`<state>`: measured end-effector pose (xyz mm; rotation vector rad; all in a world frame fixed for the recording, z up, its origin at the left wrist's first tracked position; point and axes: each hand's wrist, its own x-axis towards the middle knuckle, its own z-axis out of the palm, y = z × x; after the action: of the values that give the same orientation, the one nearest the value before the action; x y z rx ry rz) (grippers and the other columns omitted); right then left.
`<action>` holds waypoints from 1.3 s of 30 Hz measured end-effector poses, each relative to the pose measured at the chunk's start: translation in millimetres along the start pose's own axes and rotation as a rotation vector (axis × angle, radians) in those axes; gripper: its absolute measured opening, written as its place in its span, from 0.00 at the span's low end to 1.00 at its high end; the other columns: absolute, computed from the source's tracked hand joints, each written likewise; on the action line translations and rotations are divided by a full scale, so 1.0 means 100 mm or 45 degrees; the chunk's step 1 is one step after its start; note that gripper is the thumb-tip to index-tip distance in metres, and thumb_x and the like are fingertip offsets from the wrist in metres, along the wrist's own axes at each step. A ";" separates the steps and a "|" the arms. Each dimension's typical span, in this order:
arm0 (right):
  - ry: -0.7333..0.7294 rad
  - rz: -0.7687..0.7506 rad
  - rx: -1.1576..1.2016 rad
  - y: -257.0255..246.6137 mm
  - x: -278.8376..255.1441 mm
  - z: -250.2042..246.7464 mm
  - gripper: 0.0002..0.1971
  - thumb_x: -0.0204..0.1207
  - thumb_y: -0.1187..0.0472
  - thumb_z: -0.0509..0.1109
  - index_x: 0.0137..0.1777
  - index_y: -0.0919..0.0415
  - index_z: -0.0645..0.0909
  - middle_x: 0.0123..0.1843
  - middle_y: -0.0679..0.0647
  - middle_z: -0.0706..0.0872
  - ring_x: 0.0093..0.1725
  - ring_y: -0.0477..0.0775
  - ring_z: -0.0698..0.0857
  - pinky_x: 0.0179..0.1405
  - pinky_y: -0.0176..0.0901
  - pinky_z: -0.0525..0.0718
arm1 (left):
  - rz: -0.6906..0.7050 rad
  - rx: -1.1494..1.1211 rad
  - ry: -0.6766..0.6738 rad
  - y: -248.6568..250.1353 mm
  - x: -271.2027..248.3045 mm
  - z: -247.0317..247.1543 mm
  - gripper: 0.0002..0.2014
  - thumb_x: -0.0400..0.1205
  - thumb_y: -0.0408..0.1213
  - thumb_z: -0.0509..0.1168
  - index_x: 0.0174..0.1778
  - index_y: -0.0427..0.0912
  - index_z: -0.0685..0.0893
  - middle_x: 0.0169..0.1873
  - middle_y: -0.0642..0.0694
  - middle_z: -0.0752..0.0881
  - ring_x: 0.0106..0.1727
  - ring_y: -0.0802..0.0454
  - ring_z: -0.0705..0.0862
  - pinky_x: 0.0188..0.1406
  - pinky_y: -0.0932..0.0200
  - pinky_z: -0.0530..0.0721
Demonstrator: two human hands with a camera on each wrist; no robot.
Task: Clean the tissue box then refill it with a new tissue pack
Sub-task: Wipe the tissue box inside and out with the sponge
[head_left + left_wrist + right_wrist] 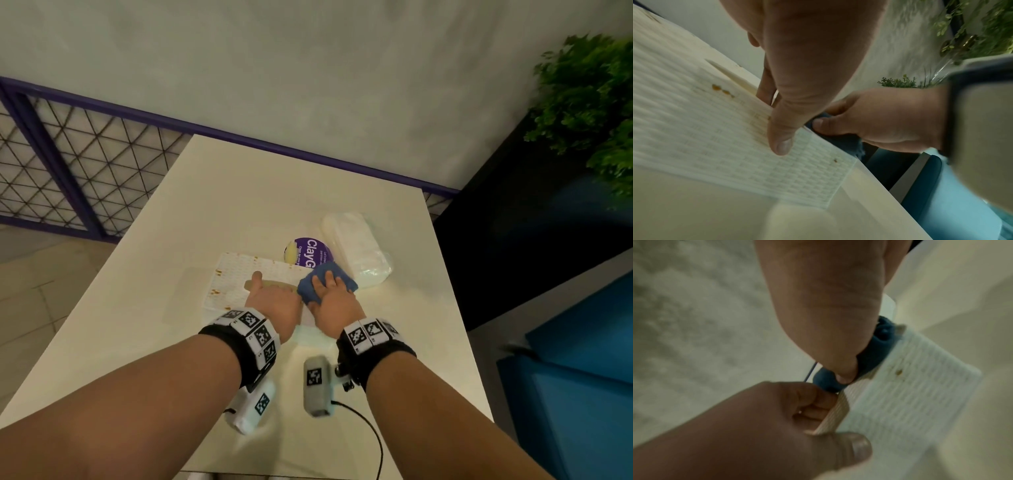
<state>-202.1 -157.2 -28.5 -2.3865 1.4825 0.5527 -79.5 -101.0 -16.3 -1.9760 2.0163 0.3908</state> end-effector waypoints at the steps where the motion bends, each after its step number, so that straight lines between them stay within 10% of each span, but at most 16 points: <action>1: -0.010 -0.035 -0.021 -0.01 -0.08 0.03 0.30 0.86 0.53 0.53 0.85 0.55 0.48 0.87 0.59 0.47 0.85 0.62 0.51 0.82 0.58 0.55 | 0.005 0.013 -0.011 -0.01 0.02 0.00 0.13 0.78 0.41 0.61 0.58 0.51 0.81 0.51 0.53 0.80 0.55 0.49 0.81 0.75 0.30 0.46; 15: -0.036 -0.014 0.039 -0.05 -0.13 0.12 0.34 0.81 0.58 0.62 0.84 0.55 0.51 0.86 0.58 0.53 0.84 0.63 0.54 0.82 0.56 0.57 | -0.007 0.060 0.059 -0.02 0.00 0.04 0.11 0.78 0.45 0.63 0.55 0.54 0.81 0.43 0.56 0.79 0.42 0.50 0.76 0.68 0.39 0.59; 21: 0.104 -0.105 0.543 0.18 -0.62 -0.04 0.20 0.75 0.63 0.69 0.68 0.55 0.82 0.60 0.56 0.88 0.59 0.57 0.85 0.55 0.38 0.78 | 0.026 0.024 0.103 -0.01 -0.10 0.00 0.11 0.78 0.43 0.63 0.56 0.54 0.80 0.48 0.54 0.82 0.53 0.49 0.83 0.63 0.41 0.60; 29: 0.600 0.344 1.251 0.73 -0.93 -0.32 0.03 0.79 0.63 0.68 0.47 0.60 0.83 0.41 0.60 0.87 0.41 0.59 0.84 0.39 0.46 0.84 | 0.298 0.378 0.059 -0.54 -0.33 -0.05 0.31 0.83 0.30 0.54 0.81 0.59 0.62 0.82 0.58 0.62 0.84 0.51 0.54 0.76 0.39 0.52; 33: 0.552 0.244 1.202 0.61 -0.90 -0.38 0.05 0.79 0.63 0.67 0.50 0.61 0.83 0.39 0.57 0.86 0.41 0.58 0.84 0.38 0.43 0.83 | 0.221 0.146 0.151 -0.57 -0.43 -0.05 0.25 0.83 0.40 0.57 0.78 0.57 0.67 0.78 0.57 0.68 0.76 0.53 0.65 0.70 0.45 0.60; 39: 0.368 -0.097 0.782 -0.07 -0.79 -0.28 0.24 0.82 0.59 0.63 0.78 0.56 0.69 0.73 0.58 0.80 0.71 0.60 0.78 0.65 0.40 0.72 | -0.039 0.048 0.064 -0.45 -0.45 0.06 0.36 0.72 0.64 0.68 0.71 0.48 0.73 0.69 0.52 0.75 0.67 0.49 0.72 0.65 0.44 0.62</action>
<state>-222.8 -103.9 32.8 -2.0627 1.3957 -0.2539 -33.7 -58.3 -3.4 -2.0107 2.0062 0.2971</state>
